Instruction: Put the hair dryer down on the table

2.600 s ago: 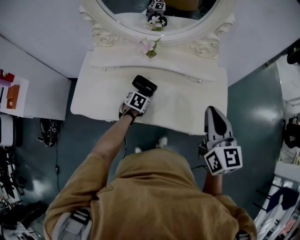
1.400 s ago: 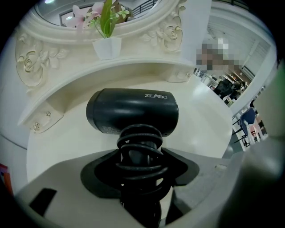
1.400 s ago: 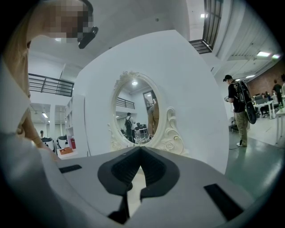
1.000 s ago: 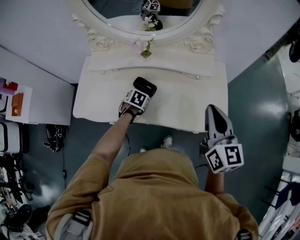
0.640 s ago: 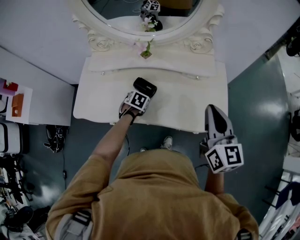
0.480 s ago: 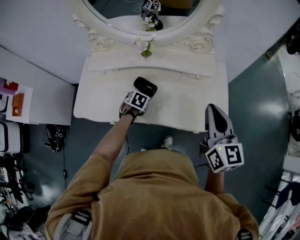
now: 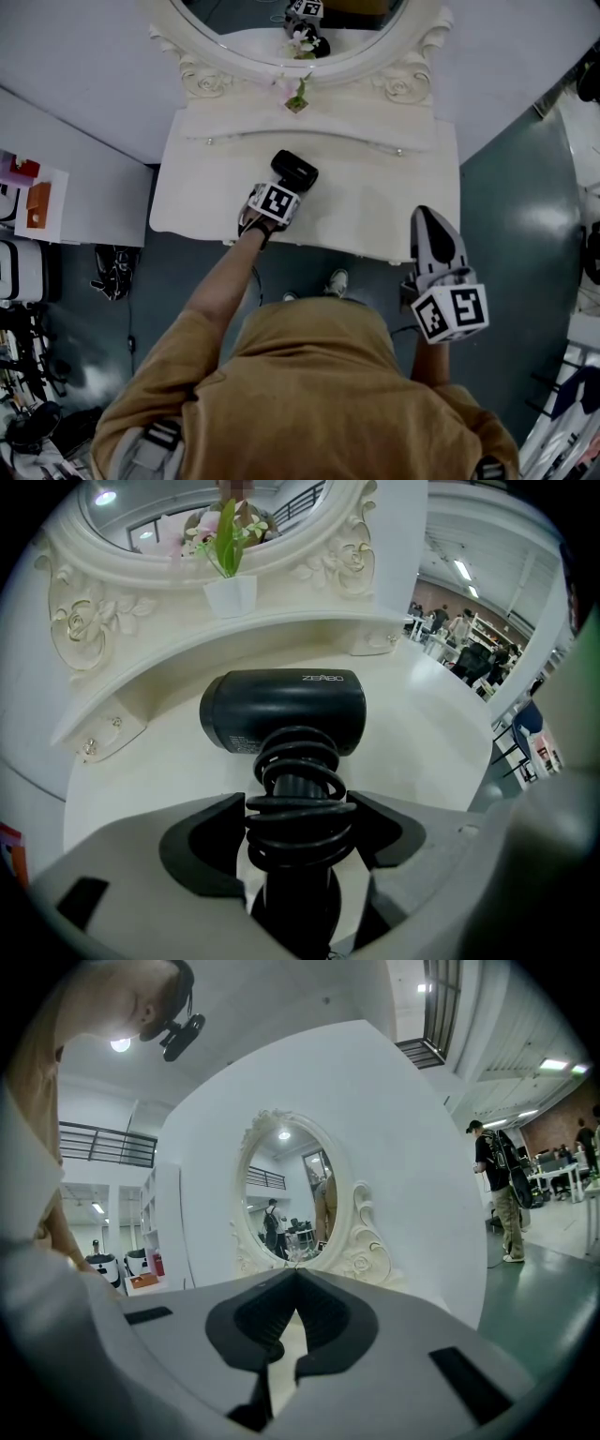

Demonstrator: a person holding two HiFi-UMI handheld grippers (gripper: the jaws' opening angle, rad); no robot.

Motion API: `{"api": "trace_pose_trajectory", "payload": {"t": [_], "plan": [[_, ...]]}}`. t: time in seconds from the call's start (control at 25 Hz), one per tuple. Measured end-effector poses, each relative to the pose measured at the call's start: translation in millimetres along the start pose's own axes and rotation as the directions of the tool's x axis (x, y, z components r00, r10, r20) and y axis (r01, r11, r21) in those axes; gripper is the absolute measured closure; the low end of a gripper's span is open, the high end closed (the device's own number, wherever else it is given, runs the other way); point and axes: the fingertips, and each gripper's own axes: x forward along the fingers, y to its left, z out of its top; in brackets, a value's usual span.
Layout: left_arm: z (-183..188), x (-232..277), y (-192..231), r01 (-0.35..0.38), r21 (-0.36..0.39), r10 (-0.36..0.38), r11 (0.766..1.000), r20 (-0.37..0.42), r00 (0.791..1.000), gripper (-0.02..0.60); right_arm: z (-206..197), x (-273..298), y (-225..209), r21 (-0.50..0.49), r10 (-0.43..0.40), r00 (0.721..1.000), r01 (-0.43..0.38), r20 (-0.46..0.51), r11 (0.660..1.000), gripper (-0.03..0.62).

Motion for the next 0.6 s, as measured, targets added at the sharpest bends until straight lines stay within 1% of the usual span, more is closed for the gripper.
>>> {"api": "trace_pose_trajectory", "payload": {"t": [0.2,0.36,0.6], "plan": [[-6.7,-17.6,7.0,-0.036,-0.023,0.037,0.999,0.043,0.998,0.244,-1.2,0.6,4.8,-0.002,0.015,1.0,-0.015,0.0,1.0,0.591],[-6.5,-35.0,11.5,-0.052,-0.049,0.057,0.997,0.094,0.994,0.242,-2.5,5.2,17.1,-0.008,0.038,0.999,-0.038,-0.004,0.999,0.591],[-10.9,-64.1,20.8,-0.049,-0.124,0.068,0.991,0.16,0.985,0.242,-5.3,10.8,46.5,-0.028,0.081,0.997,-0.082,-0.015,0.996,0.591]]}}
